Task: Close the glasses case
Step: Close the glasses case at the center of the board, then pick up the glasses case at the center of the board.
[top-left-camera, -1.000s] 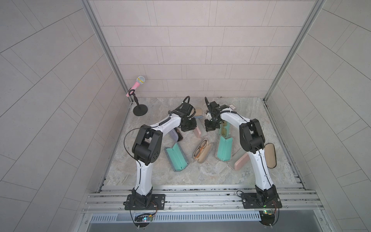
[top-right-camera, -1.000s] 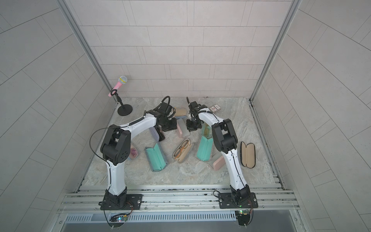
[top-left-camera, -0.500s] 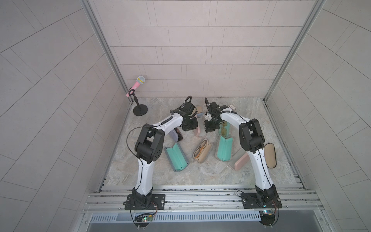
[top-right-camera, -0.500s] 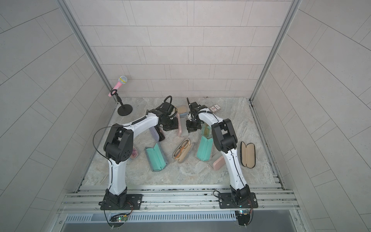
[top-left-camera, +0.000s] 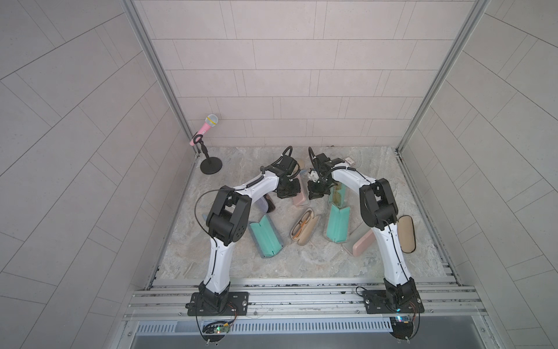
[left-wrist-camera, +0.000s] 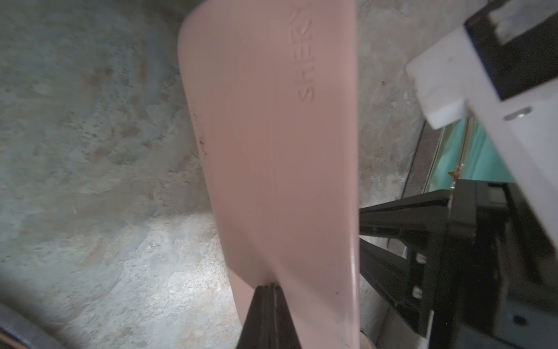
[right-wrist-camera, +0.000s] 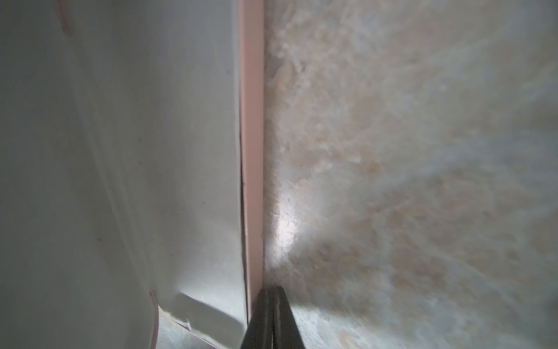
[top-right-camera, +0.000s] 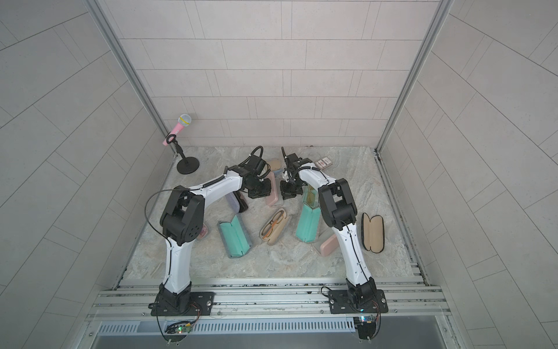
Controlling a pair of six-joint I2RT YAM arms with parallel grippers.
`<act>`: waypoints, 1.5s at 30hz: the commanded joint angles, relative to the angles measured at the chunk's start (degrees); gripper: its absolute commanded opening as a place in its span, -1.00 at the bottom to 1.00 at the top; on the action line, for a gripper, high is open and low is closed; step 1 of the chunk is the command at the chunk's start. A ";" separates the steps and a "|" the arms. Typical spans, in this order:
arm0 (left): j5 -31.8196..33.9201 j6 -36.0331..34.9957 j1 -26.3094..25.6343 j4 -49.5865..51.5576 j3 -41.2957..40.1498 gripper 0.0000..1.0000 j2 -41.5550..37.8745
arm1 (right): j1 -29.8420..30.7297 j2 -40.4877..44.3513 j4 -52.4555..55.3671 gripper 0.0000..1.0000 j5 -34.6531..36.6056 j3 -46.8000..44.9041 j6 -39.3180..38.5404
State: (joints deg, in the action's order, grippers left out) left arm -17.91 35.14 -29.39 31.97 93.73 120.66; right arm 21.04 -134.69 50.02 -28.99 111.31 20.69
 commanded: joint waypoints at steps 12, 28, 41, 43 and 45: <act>-0.51 0.38 -1.80 0.47 -0.25 -1.00 -0.30 | 1.88 4.33 -0.60 -0.62 1.35 -2.30 0.14; 9.70 -1.35 5.13 5.04 -14.30 -0.04 -35.83 | 11.63 7.82 10.03 0.99 17.97 7.60 -1.01; 16.60 -3.32 10.05 8.90 -30.78 0.90 -60.65 | 14.58 -1.98 14.23 0.99 26.34 17.36 9.13; 16.09 -3.25 10.20 8.83 -31.68 0.92 -61.12 | 14.25 -2.45 14.01 0.99 26.95 17.36 9.86; 15.42 -3.15 10.20 8.48 -32.44 0.92 -61.17 | 13.72 -3.00 13.51 0.99 26.19 17.38 10.25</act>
State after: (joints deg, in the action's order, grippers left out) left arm -2.96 32.53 -19.46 39.38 62.65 59.68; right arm 35.33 -137.27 62.19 -4.84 127.61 28.42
